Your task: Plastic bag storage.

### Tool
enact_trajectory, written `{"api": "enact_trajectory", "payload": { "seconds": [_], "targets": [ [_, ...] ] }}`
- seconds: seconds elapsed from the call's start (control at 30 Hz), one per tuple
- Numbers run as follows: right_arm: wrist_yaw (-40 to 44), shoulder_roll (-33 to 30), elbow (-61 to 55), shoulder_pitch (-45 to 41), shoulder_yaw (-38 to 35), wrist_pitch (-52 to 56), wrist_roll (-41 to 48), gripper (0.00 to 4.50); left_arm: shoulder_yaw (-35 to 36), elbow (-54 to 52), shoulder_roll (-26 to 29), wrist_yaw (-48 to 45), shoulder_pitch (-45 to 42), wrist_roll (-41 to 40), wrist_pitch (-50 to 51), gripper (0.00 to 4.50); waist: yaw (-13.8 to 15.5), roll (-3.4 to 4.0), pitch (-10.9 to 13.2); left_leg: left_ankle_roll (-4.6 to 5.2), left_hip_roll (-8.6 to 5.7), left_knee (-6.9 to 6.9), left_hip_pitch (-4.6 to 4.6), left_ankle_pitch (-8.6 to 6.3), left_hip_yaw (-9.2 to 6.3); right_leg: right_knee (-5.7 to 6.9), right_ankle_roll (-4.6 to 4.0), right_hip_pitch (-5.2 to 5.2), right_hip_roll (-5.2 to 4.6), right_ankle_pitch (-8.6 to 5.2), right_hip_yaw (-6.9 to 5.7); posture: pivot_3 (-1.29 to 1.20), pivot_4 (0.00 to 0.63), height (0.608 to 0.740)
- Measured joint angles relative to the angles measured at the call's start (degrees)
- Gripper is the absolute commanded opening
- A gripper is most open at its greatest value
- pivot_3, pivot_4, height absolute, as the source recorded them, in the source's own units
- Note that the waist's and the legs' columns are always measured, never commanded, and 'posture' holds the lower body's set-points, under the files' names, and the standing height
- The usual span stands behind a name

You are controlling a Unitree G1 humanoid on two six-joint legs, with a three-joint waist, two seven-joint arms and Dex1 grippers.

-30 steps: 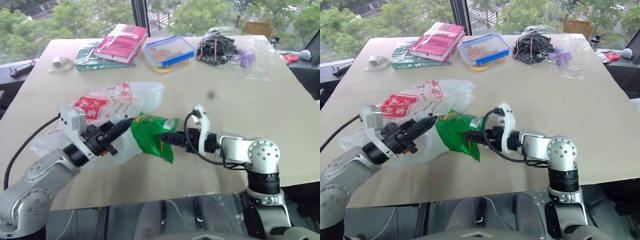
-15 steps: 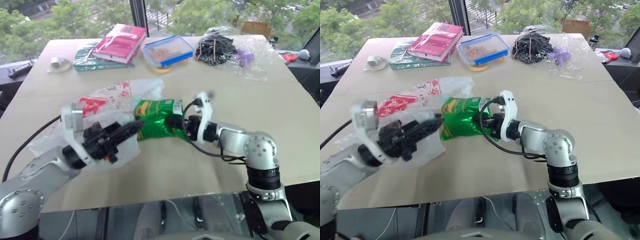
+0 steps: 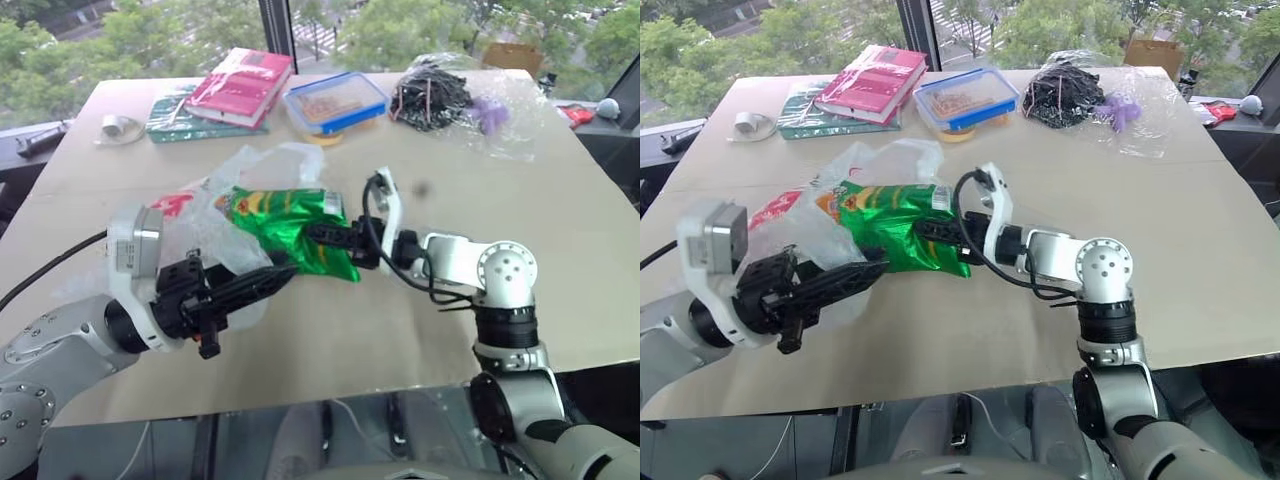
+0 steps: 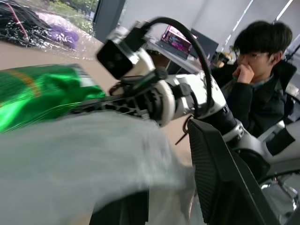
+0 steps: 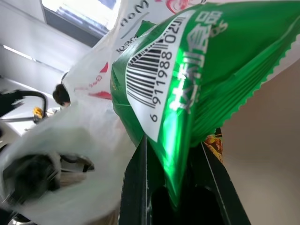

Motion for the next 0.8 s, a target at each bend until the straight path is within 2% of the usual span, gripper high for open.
{"api": "enact_trajectory", "payload": {
  "seconds": [0.1,0.23,0.27,0.33,0.47,0.53,0.6,0.67,0.73,0.8],
  "targets": [
    [2.33,4.6,5.45,-3.3,3.34,-2.11,-3.94,0.05,0.0,-0.81,0.48,0.48,-0.32,-0.91,-0.27,1.31,0.11,0.01,0.01,0.0,0.09,-0.02,-0.04,0.0,-0.05,-0.02,-0.01,-0.03,0.1,0.0,-0.03,0.0,0.15,0.74],
    [7.77,5.08,17.67,-8.96,7.18,-11.02,-12.12,0.05,3.09,-1.44,1.57,2.81,1.45,-3.16,-0.38,1.31,0.31,-0.03,-0.02,-0.01,0.19,0.0,-0.03,0.0,0.0,-0.09,-0.01,0.0,0.03,0.01,-0.01,0.0,0.15,0.74],
    [10.47,5.4,27.74,-13.27,9.29,-19.03,-18.16,0.62,4.81,-2.23,2.16,4.1,2.81,-4.63,-0.42,1.31,0.12,-0.01,0.0,-0.01,0.17,-0.01,-0.01,0.0,0.01,-0.1,-0.01,0.0,0.03,0.01,0.01,0.0,0.15,0.74],
    [13.47,5.78,34.16,-15.7,11.7,-25.19,-23.07,0.85,5.99,-3.47,2.21,4.48,4.06,-5.39,-0.45,1.31,0.16,-0.01,0.0,-0.03,0.19,-0.02,-0.03,0.0,-0.03,-0.1,-0.02,-0.02,0.04,0.0,-0.04,0.0,0.15,0.74],
    [22.91,6.74,48.5,-23.07,19.33,-40.76,-37.11,2.57,6.47,-5.73,1.32,5.28,6.83,-5.17,-1.04,1.31,0.08,0.07,0.05,-0.12,0.21,-0.08,-0.05,0.05,0.0,-0.09,-0.03,-0.1,0.07,0.0,-0.01,0.0,0.15,0.74],
    [30.0,6.8,48.21,-23.87,22.66,-43.42,-40.8,3.51,5.72,-5.59,0.56,6.25,5.17,-4.2,-2.16,1.31,0.1,0.07,0.05,-0.12,0.26,-0.09,-0.06,0.04,0.0,-0.08,-0.04,-0.11,0.09,0.0,-0.02,0.0,0.15,0.74],
    [38.36,6.51,40.94,-23.44,22.27,-40.94,-39.24,4.39,3.68,-4.65,-0.28,7.24,2.78,-3.37,-3.53,1.31,0.24,0.07,0.09,-0.12,0.29,-0.09,-0.13,0.04,-0.02,-0.09,-0.04,-0.14,0.09,0.01,-0.04,0.0,0.15,0.74],
    [42.82,6.15,31.67,-22.21,21.59,-39.62,-37.75,4.28,1.21,-3.53,-1.68,8.08,0.49,-2.31,-4.44,1.31,0.4,0.04,0.06,-0.13,0.29,-0.1,-0.12,0.03,-0.04,-0.13,-0.04,-0.12,0.08,0.01,-0.05,0.0,0.15,0.74],
    [44.8,5.87,25.37,-20.08,20.92,-37.31,-37.19,3.59,-1.19,-2.55,-2.97,9.62,-2.16,-1.83,-5.44,1.31,0.6,-0.04,0.01,-0.13,0.28,-0.09,-0.1,0.03,-0.08,-0.17,-0.04,-0.05,0.03,0.01,-0.11,0.0,0.15,0.74],
    [45.25,5.77,24.0,-18.66,20.3,-34.68,-36.81,2.69,-3.25,-2.09,-4.0,10.98,-4.2,-1.75,-5.83,1.31,0.66,-0.04,0.01,-0.12,0.21,-0.08,-0.08,0.02,-0.07,-0.1,-0.04,-0.03,-0.07,0.02,-0.13,0.0,0.15,0.74]
  ]
}}
